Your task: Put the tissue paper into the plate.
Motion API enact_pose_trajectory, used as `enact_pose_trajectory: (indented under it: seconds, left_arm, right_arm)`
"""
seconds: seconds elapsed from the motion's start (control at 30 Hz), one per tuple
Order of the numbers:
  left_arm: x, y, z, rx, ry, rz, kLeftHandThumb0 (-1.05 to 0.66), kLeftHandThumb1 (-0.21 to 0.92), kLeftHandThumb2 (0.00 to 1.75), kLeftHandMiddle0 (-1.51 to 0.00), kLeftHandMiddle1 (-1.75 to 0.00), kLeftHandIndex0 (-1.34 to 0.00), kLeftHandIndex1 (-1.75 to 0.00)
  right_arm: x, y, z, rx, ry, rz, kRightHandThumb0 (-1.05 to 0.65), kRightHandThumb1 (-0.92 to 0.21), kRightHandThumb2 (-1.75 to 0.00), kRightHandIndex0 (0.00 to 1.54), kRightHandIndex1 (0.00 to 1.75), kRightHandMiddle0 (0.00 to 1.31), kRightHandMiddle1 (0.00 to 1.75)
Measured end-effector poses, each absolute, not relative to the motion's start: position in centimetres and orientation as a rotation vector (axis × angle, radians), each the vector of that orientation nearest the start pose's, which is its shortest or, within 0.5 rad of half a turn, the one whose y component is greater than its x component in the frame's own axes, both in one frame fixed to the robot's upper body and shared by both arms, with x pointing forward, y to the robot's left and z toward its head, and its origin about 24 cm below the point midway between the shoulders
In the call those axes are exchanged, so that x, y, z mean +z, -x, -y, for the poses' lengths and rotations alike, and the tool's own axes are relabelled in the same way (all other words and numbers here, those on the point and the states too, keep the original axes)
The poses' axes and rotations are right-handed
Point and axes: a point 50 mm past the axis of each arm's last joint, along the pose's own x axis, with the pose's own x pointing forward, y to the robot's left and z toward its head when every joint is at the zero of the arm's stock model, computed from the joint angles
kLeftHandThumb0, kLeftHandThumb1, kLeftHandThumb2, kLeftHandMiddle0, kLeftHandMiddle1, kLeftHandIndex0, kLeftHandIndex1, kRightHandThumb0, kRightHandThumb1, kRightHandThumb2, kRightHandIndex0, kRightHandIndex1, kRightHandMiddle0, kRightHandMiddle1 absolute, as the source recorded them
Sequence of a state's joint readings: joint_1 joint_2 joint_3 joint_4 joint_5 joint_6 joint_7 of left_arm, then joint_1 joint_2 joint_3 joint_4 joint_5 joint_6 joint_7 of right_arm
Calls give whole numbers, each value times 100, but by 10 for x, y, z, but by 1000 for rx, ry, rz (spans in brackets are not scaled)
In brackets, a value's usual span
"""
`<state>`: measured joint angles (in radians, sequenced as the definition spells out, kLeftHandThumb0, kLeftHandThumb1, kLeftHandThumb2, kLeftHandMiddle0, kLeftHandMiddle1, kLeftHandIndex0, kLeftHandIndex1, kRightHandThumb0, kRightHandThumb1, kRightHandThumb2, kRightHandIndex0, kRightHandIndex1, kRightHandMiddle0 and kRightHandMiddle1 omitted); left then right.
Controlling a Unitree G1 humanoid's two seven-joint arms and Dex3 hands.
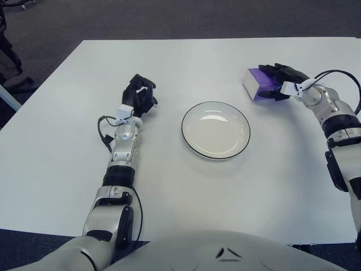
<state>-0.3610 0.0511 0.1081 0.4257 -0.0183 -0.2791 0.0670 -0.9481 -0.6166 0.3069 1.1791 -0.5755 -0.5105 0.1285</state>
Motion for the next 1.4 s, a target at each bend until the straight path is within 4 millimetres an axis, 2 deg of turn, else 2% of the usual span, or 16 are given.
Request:
enact_pose_trajectory:
  seconds: [0.4, 0.47, 0.63, 0.7, 0.73, 0.77, 0.8, 0.83, 0.87, 0.9, 0.93, 0.97, 1.07, 1.13, 1.3, 1.4]
  left_arm:
    - [69, -318, -164, 89, -5, 206, -35, 92, 55, -82, -175, -62, -175]
    - [69, -318, -164, 89, -5, 206, -35, 92, 55, -83, -175, -62, -175]
    - [69, -318, -164, 90, -5, 207, -34, 92, 55, -83, -175, -61, -175]
    - [69, -318, -163, 90, -4, 207, -34, 92, 55, -83, -175, -61, -175]
    - [69, -318, -163, 90, -4, 207, -34, 92, 55, -83, -175, -61, -175]
    - [69, -318, -163, 90, -4, 207, -34, 92, 55, -83, -175, -61, -175]
    - [69, -318, -163, 89, -4, 207, -34, 92, 55, -83, -175, -61, -175]
    - [69, -318, -163, 89, -3, 207, -34, 92, 55, -83, -175, -61, -175]
    - [69, -318, -163, 89, -3, 207, -34, 92, 55, -83, -175, -61, -175]
    - [69, -318, -163, 89, -3, 207, -34, 92, 55, -83, -175, -61, -175]
    - [69, -318, -163, 89, -3, 207, -34, 92, 55, -83, -175, -61, -175]
    - [69, -318, -163, 89, -3, 207, -34, 92, 55, -83, -175, -61, -175]
    - [69, -318, -163, 89, -2, 206, -34, 92, 55, -83, -175, -60, -175]
    - [69, -318, -163, 90, -2, 205, -34, 92, 55, -83, -175, -60, -175]
    - [68, -318, -163, 90, -2, 202, -34, 92, 55, -82, -175, -60, -175]
    - [68, -318, -163, 90, -2, 201, -35, 92, 55, -82, -175, -60, -175]
  right_arm:
    - [126, -385, 243, 270, 1257, 52, -99, -92, -43, 9, 1, 22, 4]
    - [126, -384, 243, 264, 1257, 57, -97, -92, -41, 15, 2, 28, 6]
    - [121, -381, 244, 228, 1260, 98, -85, -92, -34, 49, 5, 52, 12]
    - [118, -379, 244, 208, 1258, 129, -72, -92, -25, 59, 7, 58, 16]
    - [117, -378, 244, 200, 1257, 144, -55, -91, -19, 65, 11, 61, 19]
    - [115, -376, 245, 191, 1255, 160, -44, -92, -14, 66, 18, 61, 25]
    - [114, -375, 246, 185, 1253, 170, -28, -92, -16, 63, 42, 59, 33]
    - [113, -373, 247, 179, 1250, 182, -6, -92, -20, 56, 80, 54, 53]
    - [112, -372, 247, 176, 1248, 189, 9, -92, -24, 51, 106, 48, 72]
    - [111, -370, 248, 174, 1246, 198, 14, -92, -25, 49, 115, 46, 79]
    - [111, -369, 249, 172, 1243, 207, 21, -91, -33, 42, 133, 38, 110]
    - [111, -368, 251, 171, 1239, 216, 26, -88, -43, 39, 145, 33, 131]
    - [113, -364, 254, 176, 1218, 242, 33, -77, -68, 34, 165, 26, 160]
    - [113, -362, 256, 181, 1210, 253, 17, -68, -83, 30, 168, 31, 167]
    - [114, -359, 260, 179, 1183, 271, 3, -53, -101, 41, 158, 41, 173]
    - [114, -357, 262, 175, 1150, 282, 1, -45, -113, 46, 164, 43, 174]
